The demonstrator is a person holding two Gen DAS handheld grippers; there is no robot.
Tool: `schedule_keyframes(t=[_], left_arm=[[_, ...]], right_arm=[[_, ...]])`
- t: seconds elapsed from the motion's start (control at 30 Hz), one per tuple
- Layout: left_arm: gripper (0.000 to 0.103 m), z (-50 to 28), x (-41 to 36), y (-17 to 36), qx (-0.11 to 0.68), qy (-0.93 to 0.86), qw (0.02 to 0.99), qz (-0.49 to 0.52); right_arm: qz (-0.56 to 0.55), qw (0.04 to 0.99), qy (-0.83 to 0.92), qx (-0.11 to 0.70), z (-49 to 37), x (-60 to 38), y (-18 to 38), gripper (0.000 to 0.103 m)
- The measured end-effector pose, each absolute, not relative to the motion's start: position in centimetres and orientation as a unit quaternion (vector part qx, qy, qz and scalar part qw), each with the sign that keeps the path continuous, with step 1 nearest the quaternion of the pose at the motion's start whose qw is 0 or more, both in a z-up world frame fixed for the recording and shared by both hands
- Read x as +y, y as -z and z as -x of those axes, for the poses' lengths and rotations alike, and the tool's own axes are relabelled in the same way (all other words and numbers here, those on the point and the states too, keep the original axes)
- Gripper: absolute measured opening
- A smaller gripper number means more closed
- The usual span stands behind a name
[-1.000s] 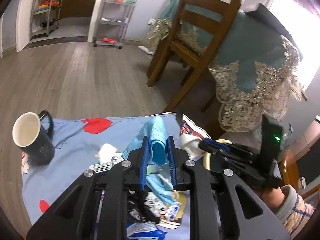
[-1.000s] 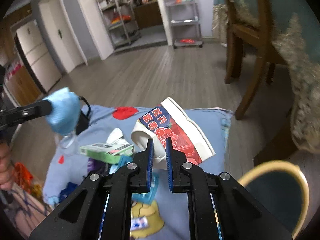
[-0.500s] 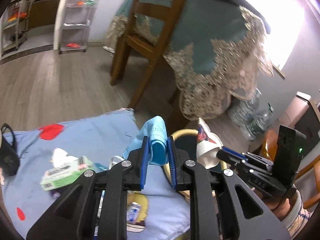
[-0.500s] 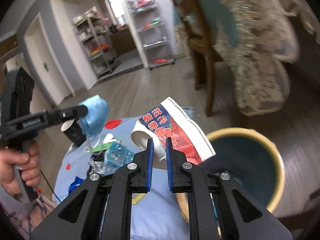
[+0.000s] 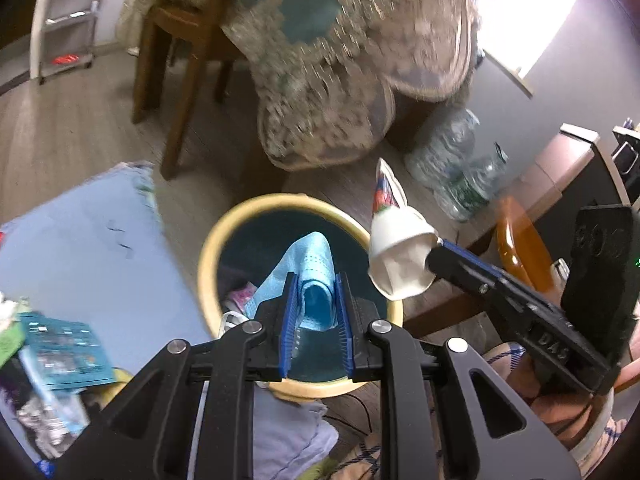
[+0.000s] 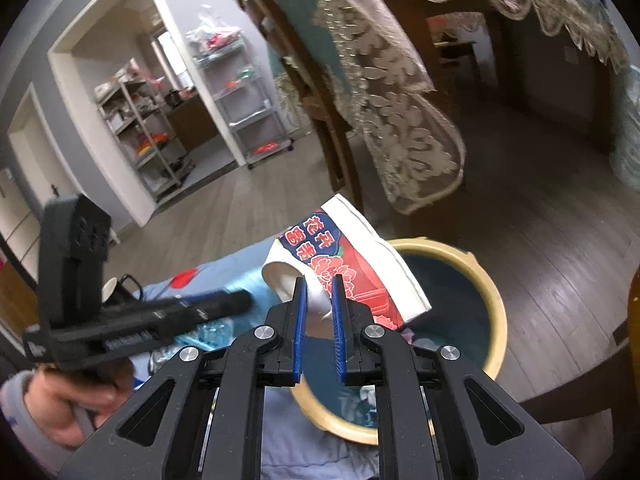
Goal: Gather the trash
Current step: 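Carry the mask and paper wrapper over the bin and open both tools, then grasp the green medicine box with the left tool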
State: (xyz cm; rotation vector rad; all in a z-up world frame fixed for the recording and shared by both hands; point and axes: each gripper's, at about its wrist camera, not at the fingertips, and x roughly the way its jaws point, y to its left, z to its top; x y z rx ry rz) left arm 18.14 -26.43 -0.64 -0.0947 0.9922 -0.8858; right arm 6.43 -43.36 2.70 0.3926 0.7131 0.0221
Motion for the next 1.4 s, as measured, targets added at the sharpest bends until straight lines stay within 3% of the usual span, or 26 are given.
schedule_keyframes(t=[0.2,0.27,0.33,0.73,1.23,1.4], left_arm=[[0.02,-18.6,-28.9,3.5,0.482,0.408,0.774,0.047],[0.03,-18.9,-29.4,4.1,0.492,0.4,0.772,0.044],[0.049,-18.8,-29.4,4.5,0.495,0.395,0.773,0.041],[0.066,-18.7,-26.5,2.9,0.48,0.367,0.797,0.013],[0.069,-19.1,-19.7,0.1,0.45,0.343,0.824,0.033],[0.069,-19.3,-17.5,-0.7,0.44,0.331,0.834,0.042]], right_arm=[[-0.207,0.912,0.007,0.355,-6.5,-44.8,-1.8,0.013],[-0.21,0.91,0.011,0.356,-6.4,-45.1,-1.6,0.013],[-0.216,0.907,0.015,0.361,-6.5,-45.5,-1.3,0.013],[-0.21,0.892,0.025,0.399,-8.0,-45.3,0.8,0.014],[-0.182,0.872,0.041,0.453,-9.6,-43.7,3.3,0.014],[-0.182,0.869,0.04,0.457,-9.8,-43.4,3.7,0.024]])
